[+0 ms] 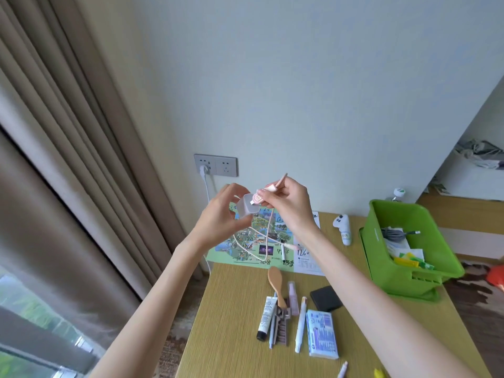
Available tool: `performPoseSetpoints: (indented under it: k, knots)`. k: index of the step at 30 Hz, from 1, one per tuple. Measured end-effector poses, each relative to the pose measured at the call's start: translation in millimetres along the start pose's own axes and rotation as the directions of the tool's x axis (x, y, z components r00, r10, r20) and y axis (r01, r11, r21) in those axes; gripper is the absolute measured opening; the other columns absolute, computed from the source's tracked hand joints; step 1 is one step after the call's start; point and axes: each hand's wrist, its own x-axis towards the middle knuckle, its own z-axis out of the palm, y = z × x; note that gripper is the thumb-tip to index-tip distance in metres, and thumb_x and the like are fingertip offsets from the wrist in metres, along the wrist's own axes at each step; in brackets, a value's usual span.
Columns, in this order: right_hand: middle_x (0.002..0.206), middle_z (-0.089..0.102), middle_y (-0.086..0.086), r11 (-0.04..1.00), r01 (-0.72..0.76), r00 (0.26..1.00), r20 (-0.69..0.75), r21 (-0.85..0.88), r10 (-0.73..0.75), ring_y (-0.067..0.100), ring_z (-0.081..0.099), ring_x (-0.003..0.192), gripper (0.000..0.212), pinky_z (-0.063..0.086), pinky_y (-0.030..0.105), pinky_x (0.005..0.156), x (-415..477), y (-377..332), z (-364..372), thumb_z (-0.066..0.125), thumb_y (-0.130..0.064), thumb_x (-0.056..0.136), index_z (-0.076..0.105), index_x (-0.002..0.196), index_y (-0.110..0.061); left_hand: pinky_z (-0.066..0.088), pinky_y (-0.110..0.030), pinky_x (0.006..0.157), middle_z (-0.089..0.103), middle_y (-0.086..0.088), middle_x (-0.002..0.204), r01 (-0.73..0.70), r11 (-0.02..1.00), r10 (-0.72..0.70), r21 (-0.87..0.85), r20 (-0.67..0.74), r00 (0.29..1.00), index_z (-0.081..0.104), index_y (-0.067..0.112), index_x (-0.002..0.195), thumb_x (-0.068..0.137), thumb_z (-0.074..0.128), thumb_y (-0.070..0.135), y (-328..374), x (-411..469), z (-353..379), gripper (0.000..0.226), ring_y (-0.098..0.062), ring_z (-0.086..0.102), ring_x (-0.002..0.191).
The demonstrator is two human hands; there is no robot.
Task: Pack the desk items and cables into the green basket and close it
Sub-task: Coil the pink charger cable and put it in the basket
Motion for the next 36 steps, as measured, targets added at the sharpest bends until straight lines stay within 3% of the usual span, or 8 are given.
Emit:
performPoseSetpoints:
  k: [4,8,17,25,28,30,33,36]
  knots:
    - [0.085,0.072,0.013,0.992,0.102,0.993,-0.045,-0.07,-0.105,0.018,0.072,0.075,0.018,0.057,0.033,0.069,10.3,-10.4,-0.8,0.076,-0.006,0.08,0.059,0.086,-0.001,0.055,-0.031,0.075,0.056,0.019,0.108,-0.039,0.997,0.041,0.061,-0.021,0.999,0.052,0.037,0.105,0.071,0.068,0.033,8.8,13.0,-10.2,0.037,0.0,0.057,0.098]
    - [0.081,0.073,0.008,0.98,0.178,0.979,-0.086,-0.093,-0.186,0.019,0.072,0.077,0.02,0.057,0.044,0.079,16.0,-18.9,-2.1,0.076,-0.007,0.078,0.058,0.083,-0.001,0.055,-0.035,0.076,0.056,0.021,0.105,-0.078,0.981,0.09,0.179,-0.056,0.994,0.053,0.038,0.108,0.074,0.069,0.037,16.7,26.4,-15.8,0.038,0.001,0.057,0.096]
    - [0.085,0.071,0.017,0.986,0.165,0.964,-0.212,0.002,-0.161,0.029,0.071,0.08,0.025,0.056,0.047,0.082,23.5,-28.5,-12.2,0.078,-0.005,0.076,0.057,0.085,0.008,0.055,-0.035,0.062,0.054,0.016,0.097,-0.216,0.885,0.265,0.412,-0.064,0.962,0.057,0.032,0.109,0.073,0.068,0.037,42.3,54.1,-16.7,0.038,-0.007,0.055,0.083]
    - [0.084,0.07,0.019,0.984,0.17,0.958,-0.241,0.053,-0.153,0.028,0.07,0.079,0.026,0.056,0.047,0.081,33.4,-34.3,-29.1,0.078,-0.003,0.076,0.058,0.084,0.012,0.054,-0.035,0.058,0.056,0.012,0.096,-0.262,0.878,0.312,0.4,-0.065,0.948,0.061,0.027,0.11,0.073,0.069,0.032,59.3,68.6,-7.5,0.038,-0.011,0.057,0.082]
    - [0.088,0.069,0.024,0.982,0.176,0.961,-0.23,0.072,-0.155,0.033,0.069,0.08,0.029,0.056,0.043,0.078,37.3,-34.8,-37.5,0.077,-0.003,0.077,0.057,0.087,0.015,0.048,-0.027,0.053,0.056,0.013,0.095,-0.281,0.86,0.329,0.425,-0.044,0.943,0.061,0.028,0.109,0.072,0.069,0.034,64.5,74.7,-5.4,0.038,-0.009,0.055,0.075]
    - [0.088,0.071,0.024,0.985,0.156,0.973,-0.185,0.074,-0.14,0.022,0.069,0.073,0.031,0.056,0.032,0.07,39.3,-35.6,-44.4,0.077,-0.005,0.079,0.057,0.091,0.016,0.04,-0.022,0.052,0.056,0.014,0.095,-0.281,0.846,0.319,0.453,-0.006,0.948,0.06,0.032,0.109,0.071,0.068,0.037,66.0,78.4,-6.6,0.039,-0.006,0.051,0.071]
    - [0.083,0.074,0.013,0.994,0.1,0.991,-0.096,0.044,-0.095,0.016,0.068,0.065,0.031,0.054,0.028,0.064,41.1,-39.4,-54.2,0.076,-0.015,0.081,0.061,0.093,0.01,0.043,-0.024,0.054,0.056,0.016,0.097,-0.266,0.85,0.28,0.454,0.038,0.959,0.057,0.037,0.109,0.071,0.066,0.043,66.5,84.1,-11.9,0.04,-0.005,0.053,0.073]
    - [0.072,0.067,0.009,0.994,0.105,0.982,-0.155,-0.031,-0.108,0.017,0.065,0.059,0.027,0.051,0.031,0.058,45.7,-43.1,-63.9,0.081,-0.021,0.077,0.058,0.081,-0.006,0.043,-0.023,0.056,0.056,0.018,0.097,-0.249,0.864,0.265,0.438,0.026,0.964,0.056,0.039,0.108,0.071,0.066,0.043,67.4,88.8,-19.0,0.039,-0.004,0.052,0.075]
